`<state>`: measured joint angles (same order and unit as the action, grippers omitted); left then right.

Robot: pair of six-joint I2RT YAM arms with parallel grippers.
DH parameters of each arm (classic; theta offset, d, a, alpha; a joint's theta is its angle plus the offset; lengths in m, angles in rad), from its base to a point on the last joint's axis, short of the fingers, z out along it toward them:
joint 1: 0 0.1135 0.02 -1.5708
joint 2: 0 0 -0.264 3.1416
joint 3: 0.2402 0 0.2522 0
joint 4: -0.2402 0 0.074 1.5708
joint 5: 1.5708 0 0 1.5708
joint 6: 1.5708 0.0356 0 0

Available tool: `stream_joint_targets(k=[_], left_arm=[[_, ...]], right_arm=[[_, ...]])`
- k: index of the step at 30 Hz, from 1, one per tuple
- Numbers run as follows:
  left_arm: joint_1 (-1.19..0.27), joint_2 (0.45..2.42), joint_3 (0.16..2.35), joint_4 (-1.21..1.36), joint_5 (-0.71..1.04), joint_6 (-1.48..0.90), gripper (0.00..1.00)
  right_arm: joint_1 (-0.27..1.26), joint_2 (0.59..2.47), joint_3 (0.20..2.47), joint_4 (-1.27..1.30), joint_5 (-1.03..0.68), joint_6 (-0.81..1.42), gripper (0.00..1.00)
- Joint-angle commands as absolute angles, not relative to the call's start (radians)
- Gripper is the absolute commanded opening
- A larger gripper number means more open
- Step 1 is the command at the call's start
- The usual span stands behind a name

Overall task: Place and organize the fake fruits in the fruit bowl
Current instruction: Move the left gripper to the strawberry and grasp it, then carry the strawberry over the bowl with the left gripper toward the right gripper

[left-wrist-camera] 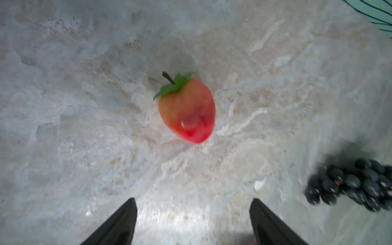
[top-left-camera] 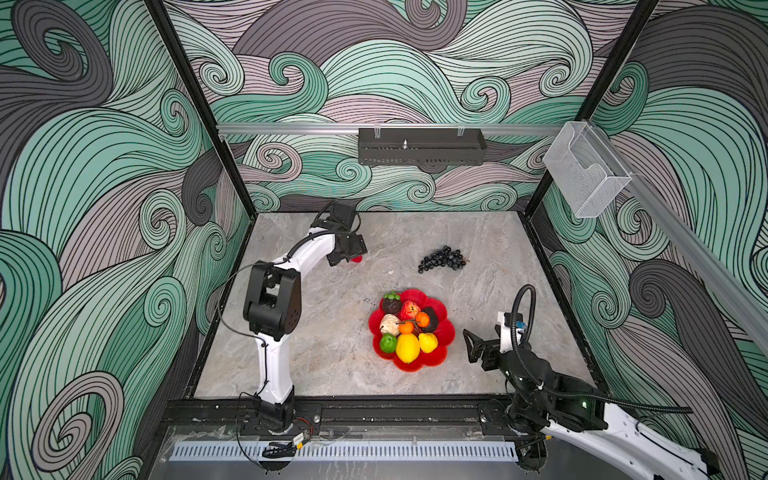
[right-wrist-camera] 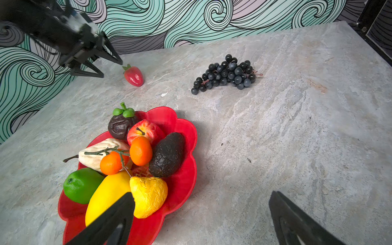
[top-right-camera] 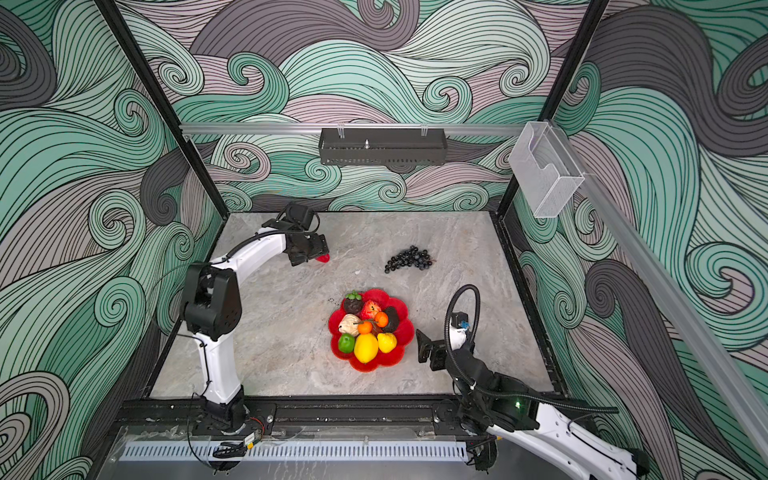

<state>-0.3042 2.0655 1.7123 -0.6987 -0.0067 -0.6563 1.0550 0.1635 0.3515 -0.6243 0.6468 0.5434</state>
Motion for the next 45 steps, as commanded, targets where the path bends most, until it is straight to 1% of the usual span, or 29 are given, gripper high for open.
stream_joint_targets(k=[1,5,11,22,27,28,31,34,39,42,43,45], left_arm=[[-0.286,2.173,1.864,-0.769,0.003,-0.714,0.88],[-0.282,2.276,1.968,-0.805,-0.028,-0.743,0.90],[-0.283,2.332,2.005,-0.786,-0.061,-0.768,0.88],[-0.290,2.407,2.075,-0.826,-0.097,-0.775,0.76],[-0.293,2.413,2.080,-0.825,-0.107,-0.761,0.65],[-0.292,2.416,2.080,-0.824,-0.107,-0.757,0.62],[-0.293,2.419,2.082,-0.833,-0.109,-0.753,0.57],[-0.293,2.404,2.072,-0.836,-0.109,-0.742,0.49],[-0.298,2.313,1.974,-0.774,-0.110,-0.704,0.48],[-0.298,2.215,1.886,-0.720,-0.084,-0.656,0.48],[-0.301,2.174,1.853,-0.710,-0.075,-0.632,0.46],[-0.310,2.074,1.769,-0.679,-0.075,-0.566,0.45]], right_arm=[[1.051,0.180,0.373,-0.594,0.626,0.491,0.99],[1.049,0.184,0.360,-0.578,0.618,0.493,0.99],[1.050,0.184,0.336,-0.565,0.607,0.510,0.99],[1.048,0.214,0.327,-0.540,0.604,0.521,0.99],[1.048,0.212,0.321,-0.539,0.595,0.535,0.99],[1.048,0.210,0.321,-0.540,0.593,0.537,0.99],[1.048,0.211,0.322,-0.540,0.590,0.538,0.99],[1.048,0.215,0.327,-0.542,0.590,0.536,0.99],[1.047,0.214,0.338,-0.549,0.587,0.543,0.99],[1.047,0.215,0.351,-0.563,0.586,0.543,0.99],[1.047,0.214,0.358,-0.576,0.587,0.545,0.99],[1.047,0.214,0.373,-0.608,0.588,0.553,0.99]])
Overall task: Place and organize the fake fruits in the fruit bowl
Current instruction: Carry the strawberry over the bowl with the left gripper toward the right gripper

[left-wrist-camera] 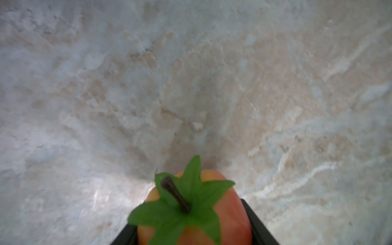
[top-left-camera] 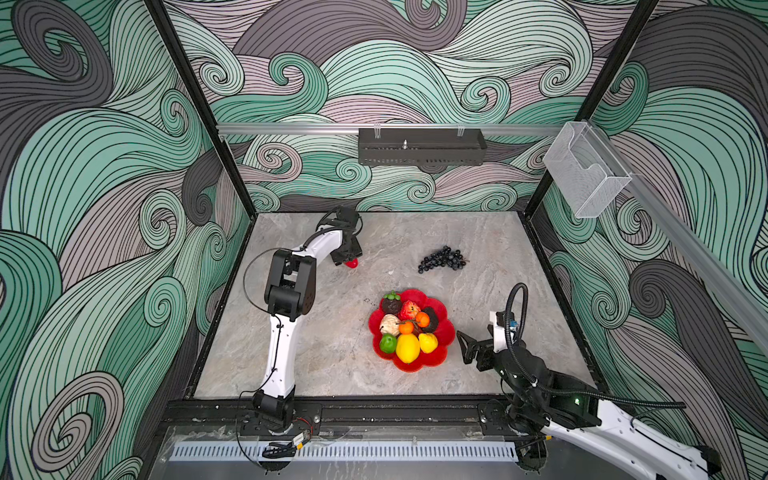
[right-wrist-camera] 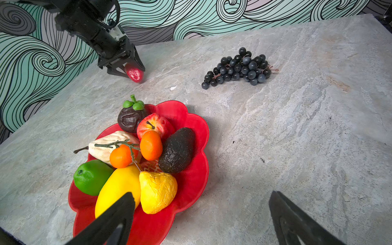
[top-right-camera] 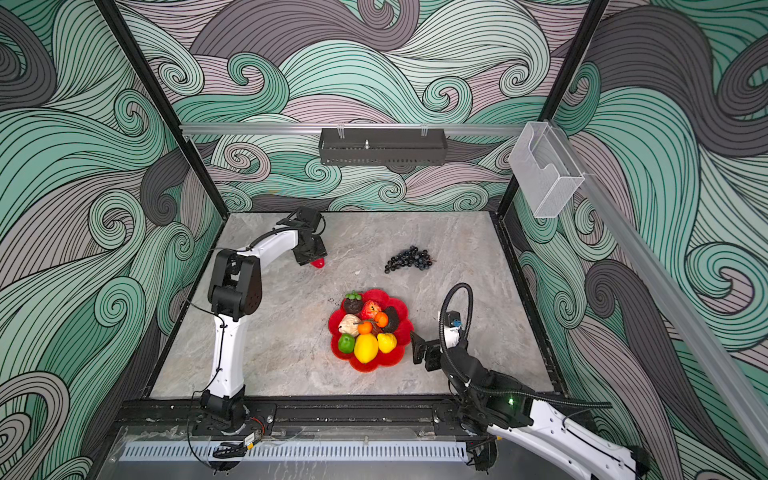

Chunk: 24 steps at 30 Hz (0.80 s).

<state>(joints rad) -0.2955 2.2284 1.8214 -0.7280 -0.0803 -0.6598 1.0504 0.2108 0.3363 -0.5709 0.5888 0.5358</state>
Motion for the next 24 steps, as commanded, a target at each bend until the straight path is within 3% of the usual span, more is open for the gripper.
stream_joint_targets(k=[1,7,13,24], left_arm=[[-0.317,2.004,1.700,-0.642,-0.082,-0.527,0.45],[-0.336,1.633,1.324,-0.420,0.055,-0.359,0.45],[-0.409,1.373,1.109,-0.262,0.183,-0.237,0.44],[-0.645,1.182,0.878,0.037,0.331,-0.004,0.41]], right_arm=[[1.047,0.213,0.380,-0.625,0.584,0.552,0.99],[1.045,0.224,0.397,-0.648,0.550,0.577,0.99],[1.044,0.311,0.446,-0.613,0.533,0.562,0.99],[1.042,0.403,0.590,-0.528,0.449,0.506,0.93]])
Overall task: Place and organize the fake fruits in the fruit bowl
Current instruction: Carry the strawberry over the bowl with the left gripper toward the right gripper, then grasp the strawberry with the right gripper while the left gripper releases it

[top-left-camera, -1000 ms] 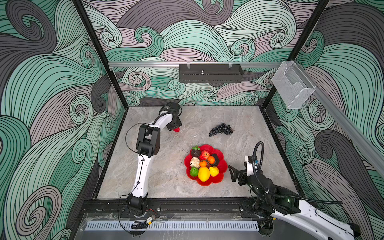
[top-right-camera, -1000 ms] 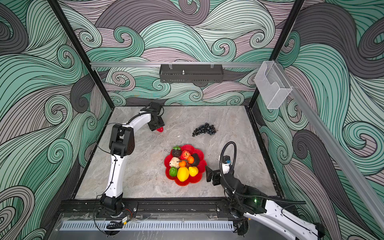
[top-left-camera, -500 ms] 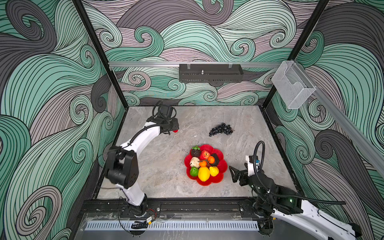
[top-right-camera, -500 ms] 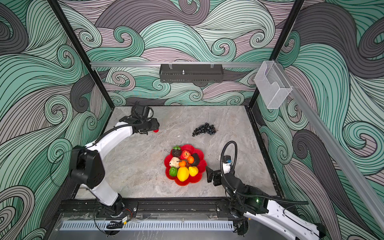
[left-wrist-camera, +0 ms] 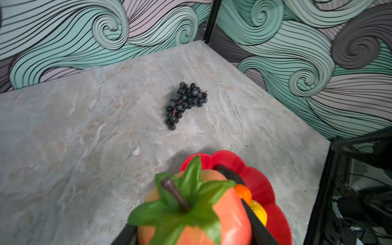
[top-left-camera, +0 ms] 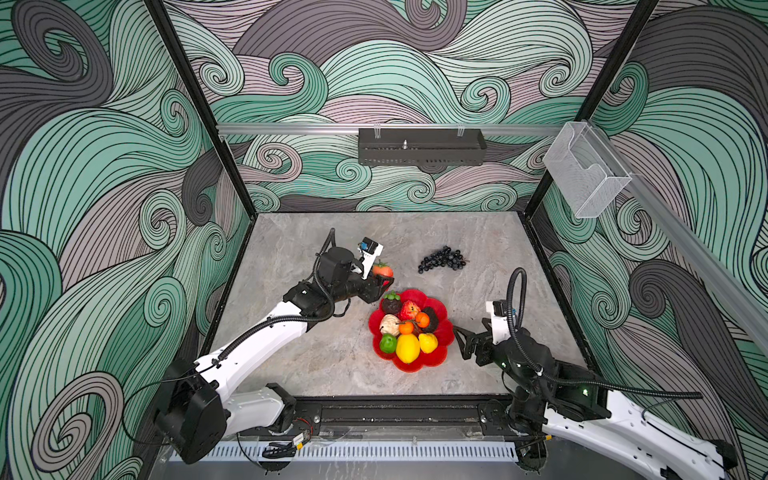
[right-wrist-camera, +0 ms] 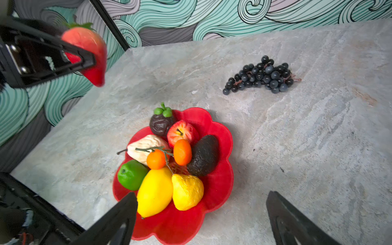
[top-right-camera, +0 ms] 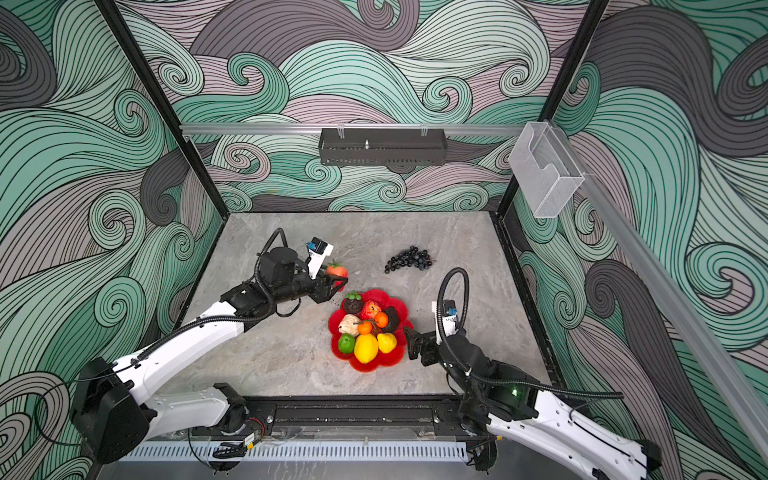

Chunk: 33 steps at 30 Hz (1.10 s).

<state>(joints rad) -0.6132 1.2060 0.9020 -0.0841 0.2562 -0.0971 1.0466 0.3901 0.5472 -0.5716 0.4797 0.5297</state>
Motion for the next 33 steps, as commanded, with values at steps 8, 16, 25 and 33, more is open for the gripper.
stream_joint_targets(k=[8,16,25,33], left_arm=[[-0.824,1.174,0.803,0.071,0.336,0.163,0.42],[-0.953,1.201,0.781,0.070,0.324,0.273,0.43],[-1.003,1.244,0.776,0.078,0.342,0.297,0.43],[-1.011,1.256,0.775,0.061,0.348,0.323,0.44]], right_arm=[[1.043,0.501,0.721,-0.511,0.379,0.506,0.80],[1.043,0.601,0.785,-0.479,0.253,0.526,0.63],[1.044,0.642,0.780,-0.445,0.203,0.565,0.42],[1.044,0.680,0.736,-0.366,0.133,0.635,0.34]])
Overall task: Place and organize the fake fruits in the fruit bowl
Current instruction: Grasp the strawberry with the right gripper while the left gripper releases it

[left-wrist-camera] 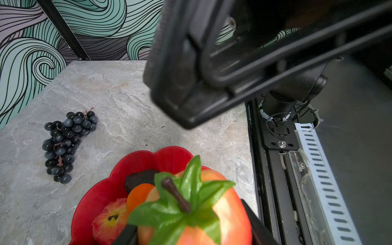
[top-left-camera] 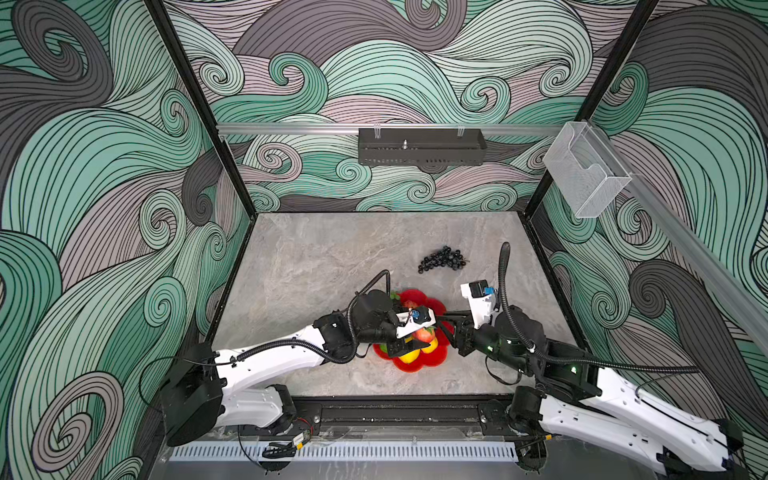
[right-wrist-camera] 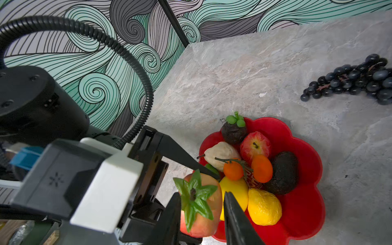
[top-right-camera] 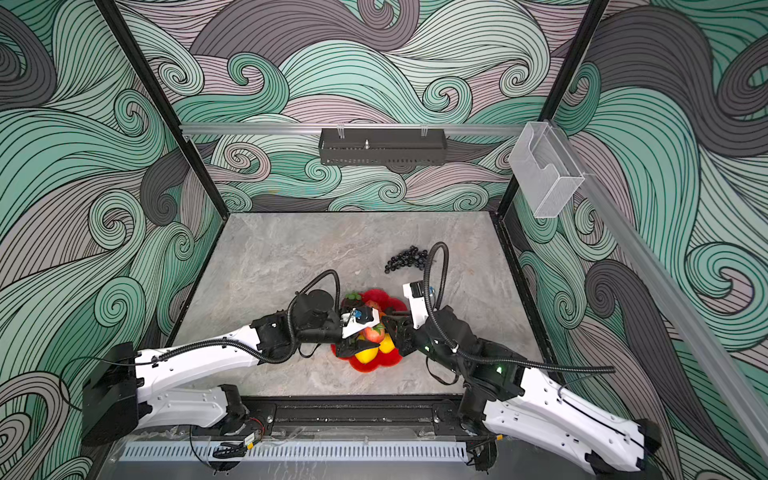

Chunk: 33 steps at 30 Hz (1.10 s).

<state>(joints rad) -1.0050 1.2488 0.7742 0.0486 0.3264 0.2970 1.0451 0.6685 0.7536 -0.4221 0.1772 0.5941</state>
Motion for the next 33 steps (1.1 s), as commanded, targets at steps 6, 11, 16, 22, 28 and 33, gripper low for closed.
stream_joint_targets(k=[6,11,16,22,28,33], left_arm=[[-1.014,1.271,0.777,0.064,0.355,0.325,0.44],[-1.018,1.280,0.784,0.065,0.363,0.324,0.44],[-1.023,1.279,0.785,0.066,0.367,0.325,0.44],[-1.029,1.280,0.787,0.060,0.366,0.330,0.44],[-1.030,1.292,0.788,0.066,0.351,0.329,0.45],[-1.030,1.292,0.775,0.093,0.306,0.321,0.51]], right_arm=[[1.044,0.709,0.729,-0.370,0.118,0.659,0.31],[1.044,0.709,0.708,-0.368,0.114,0.677,0.27],[1.044,0.721,0.690,-0.335,0.108,0.691,0.22],[1.044,0.735,0.683,-0.327,0.098,0.698,0.16],[1.044,0.747,0.688,-0.334,0.087,0.692,0.04],[1.044,0.751,0.704,-0.354,0.097,0.670,0.00]])
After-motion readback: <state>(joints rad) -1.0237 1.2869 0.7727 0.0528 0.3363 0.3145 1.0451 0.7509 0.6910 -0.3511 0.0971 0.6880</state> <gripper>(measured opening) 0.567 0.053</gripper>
